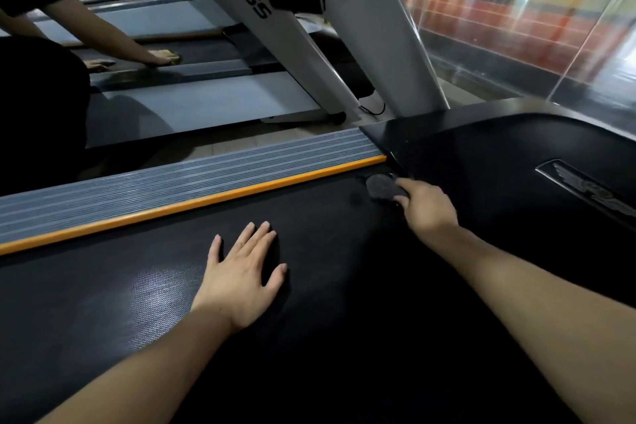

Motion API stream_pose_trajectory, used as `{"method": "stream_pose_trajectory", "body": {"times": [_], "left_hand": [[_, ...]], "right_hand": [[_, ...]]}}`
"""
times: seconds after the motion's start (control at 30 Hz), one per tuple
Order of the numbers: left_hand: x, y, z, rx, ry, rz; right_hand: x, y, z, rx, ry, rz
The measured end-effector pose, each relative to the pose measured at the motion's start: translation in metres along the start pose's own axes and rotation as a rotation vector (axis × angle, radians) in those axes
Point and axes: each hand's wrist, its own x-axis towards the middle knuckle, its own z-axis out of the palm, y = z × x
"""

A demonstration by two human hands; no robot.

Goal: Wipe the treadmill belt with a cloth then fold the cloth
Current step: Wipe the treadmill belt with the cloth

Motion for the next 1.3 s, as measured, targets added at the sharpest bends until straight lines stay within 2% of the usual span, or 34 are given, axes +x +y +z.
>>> {"method": "stream_pose_trajectory", "body": {"times": [0.1, 0.17, 0.27, 0.33, 0.37, 0.4, 0.47, 0.5, 0.53, 0.73, 0.97, 1.13, 1.27, 1.3], "left_hand": [[0.002, 0.0, 0.0, 0.001, -0.005, 0.001], [0.001, 0.0, 0.0, 0.0, -0.007, 0.0], [0.0, 0.001, -0.002, 0.016, -0.007, -0.004], [0.0, 0.0, -0.002, 0.018, -0.004, 0.006], [-0.001, 0.0, -0.002, 0.015, 0.003, 0.008], [-0.001, 0.0, -0.001, 0.011, 0.006, 0.006], [-0.001, 0.0, 0.0, 0.003, 0.016, 0.003], [0.0, 0.0, 0.001, 0.003, 0.02, 0.002], [0.0, 0.0, 0.001, 0.007, 0.021, 0.002], [0.001, -0.002, 0.004, 0.007, 0.039, 0.005], [0.001, -0.002, 0.003, 0.002, 0.033, 0.006], [0.001, -0.002, 0.003, 0.008, 0.029, 0.007], [0.003, -0.002, 0.003, 0.006, 0.019, 0.008], [0.003, -0.002, 0.003, 0.004, 0.021, 0.009]], "right_hand": [[-0.02, -0.027, 0.012, 0.015, 0.073, 0.038], [-0.049, -0.066, 0.034, 0.046, 0.196, -0.077], [-0.083, -0.106, 0.052, 0.09, 0.135, -0.271], [-0.074, -0.093, 0.042, 0.087, 0.184, -0.387], [-0.065, -0.075, 0.036, 0.045, 0.2, -0.382], [-0.051, -0.054, 0.026, -0.001, 0.18, -0.302], [-0.027, -0.015, 0.0, -0.083, 0.04, -0.017], [-0.021, -0.002, -0.005, -0.096, -0.019, 0.072], [-0.019, 0.004, -0.007, -0.108, -0.018, 0.083], [-0.044, -0.028, -0.004, -0.225, 0.082, -0.036], [-0.059, -0.033, 0.015, -0.098, 0.118, -0.245], [-0.052, -0.039, 0.026, -0.096, -0.161, -0.086], [-0.064, -0.077, 0.044, -0.012, -0.006, -0.229], [-0.071, -0.092, 0.049, 0.023, -0.04, -0.223]]}}
